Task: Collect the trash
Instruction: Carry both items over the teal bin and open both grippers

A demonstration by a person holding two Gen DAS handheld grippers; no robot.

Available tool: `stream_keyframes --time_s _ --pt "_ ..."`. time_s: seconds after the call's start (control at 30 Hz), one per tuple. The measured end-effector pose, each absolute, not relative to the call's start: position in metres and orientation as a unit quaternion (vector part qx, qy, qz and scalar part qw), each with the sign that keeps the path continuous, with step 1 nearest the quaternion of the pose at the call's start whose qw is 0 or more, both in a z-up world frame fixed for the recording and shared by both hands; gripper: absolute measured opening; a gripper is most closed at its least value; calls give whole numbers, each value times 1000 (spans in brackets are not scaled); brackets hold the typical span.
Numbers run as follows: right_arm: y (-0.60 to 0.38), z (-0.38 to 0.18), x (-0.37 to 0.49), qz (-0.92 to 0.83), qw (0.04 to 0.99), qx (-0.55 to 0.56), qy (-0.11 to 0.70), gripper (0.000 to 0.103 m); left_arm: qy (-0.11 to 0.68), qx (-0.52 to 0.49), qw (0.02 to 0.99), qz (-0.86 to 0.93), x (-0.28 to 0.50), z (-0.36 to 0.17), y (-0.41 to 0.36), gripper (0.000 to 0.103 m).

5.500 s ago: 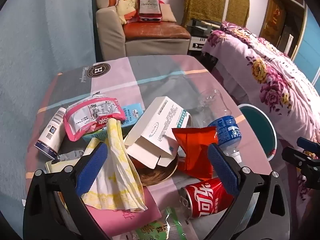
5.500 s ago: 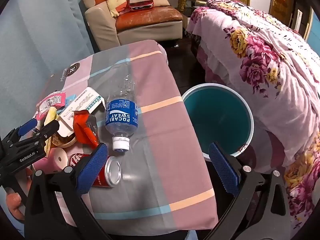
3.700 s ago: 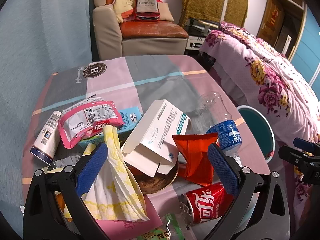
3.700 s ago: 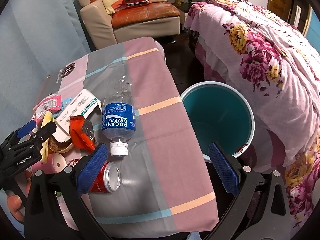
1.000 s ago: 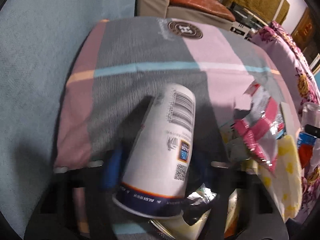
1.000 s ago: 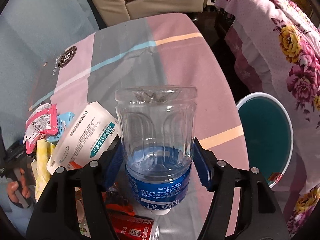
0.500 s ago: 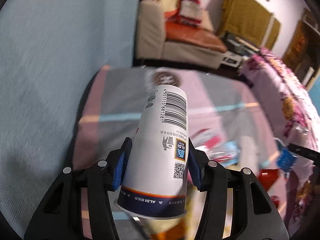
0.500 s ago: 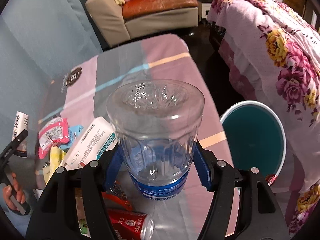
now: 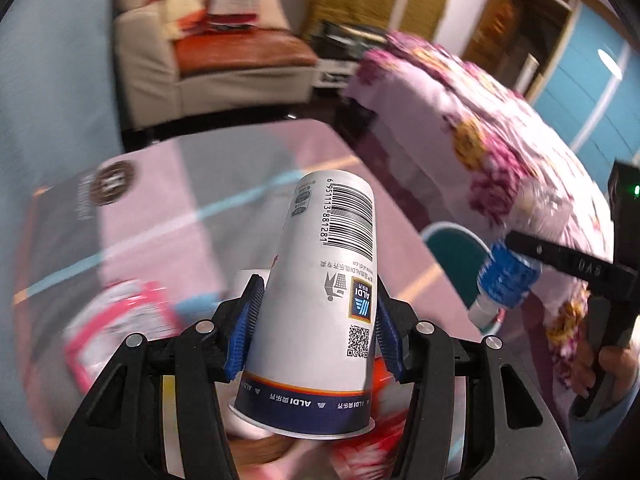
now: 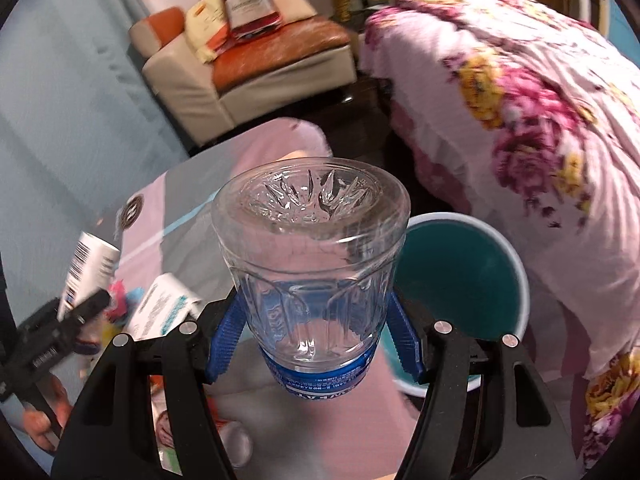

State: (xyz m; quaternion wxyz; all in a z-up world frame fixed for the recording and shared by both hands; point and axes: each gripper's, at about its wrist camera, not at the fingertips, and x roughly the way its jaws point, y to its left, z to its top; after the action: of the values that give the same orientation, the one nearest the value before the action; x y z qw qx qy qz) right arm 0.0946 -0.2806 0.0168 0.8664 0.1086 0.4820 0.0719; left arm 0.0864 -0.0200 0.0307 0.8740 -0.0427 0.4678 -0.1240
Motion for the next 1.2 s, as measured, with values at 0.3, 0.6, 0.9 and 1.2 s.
stream_keyframes --time_s 0.3,0.6,0.9,1.2 --pt "-375 12 93 12 876 156 456 63 498 24 846 -192 115 3 -142 54" --pt "-412 -14 95 -10 867 170 468 63 528 66 815 -229 133 -32 -228 54" --pt "-435 -35 96 -20 854 191 484 63 537 86 808 -226 141 -53 -254 75" --pt "-429 -45 101 -14 847 187 497 63 536 70 815 -211 142 -49 -236 83"
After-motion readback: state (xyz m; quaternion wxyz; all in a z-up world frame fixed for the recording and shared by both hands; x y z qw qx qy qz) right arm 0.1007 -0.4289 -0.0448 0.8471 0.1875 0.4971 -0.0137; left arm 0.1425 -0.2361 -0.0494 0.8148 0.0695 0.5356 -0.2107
